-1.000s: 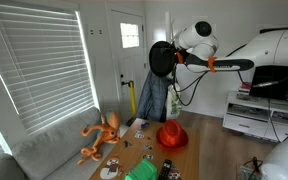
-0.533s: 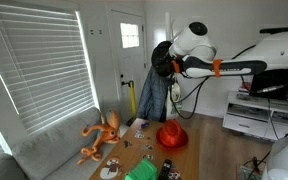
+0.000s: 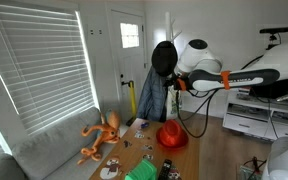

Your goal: Pick up the black hat and hang it on the coat hanger, pick up the orange hate and hang it on top of the black hat

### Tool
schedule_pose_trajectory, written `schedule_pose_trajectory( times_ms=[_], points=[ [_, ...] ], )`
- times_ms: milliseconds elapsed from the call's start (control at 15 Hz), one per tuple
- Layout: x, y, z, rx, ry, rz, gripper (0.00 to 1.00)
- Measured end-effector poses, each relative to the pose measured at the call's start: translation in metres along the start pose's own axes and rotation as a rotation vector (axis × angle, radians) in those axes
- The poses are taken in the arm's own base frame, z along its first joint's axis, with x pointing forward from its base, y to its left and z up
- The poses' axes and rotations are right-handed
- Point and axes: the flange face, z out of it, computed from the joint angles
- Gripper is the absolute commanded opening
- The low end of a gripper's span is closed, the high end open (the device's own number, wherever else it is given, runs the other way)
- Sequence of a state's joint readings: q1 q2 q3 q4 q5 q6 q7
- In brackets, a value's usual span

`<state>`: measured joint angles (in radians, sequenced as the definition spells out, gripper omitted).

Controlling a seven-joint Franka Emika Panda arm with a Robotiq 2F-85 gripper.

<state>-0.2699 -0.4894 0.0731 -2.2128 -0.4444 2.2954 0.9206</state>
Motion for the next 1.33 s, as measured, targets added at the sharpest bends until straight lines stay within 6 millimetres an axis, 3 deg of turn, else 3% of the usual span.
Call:
schedule_pose_trajectory(
  times_ms=[600, 1067, 1333],
  points=[
    [-0.072, 0.043, 0.059, 0.009, -0.176, 0.064, 1.00],
    [-0.076, 0.046, 0.061, 0.013, -0.182, 0.072, 1.00],
    [-0.086, 0.056, 0.089, -0.020, -0.250, 0.099, 1.00]
  ],
)
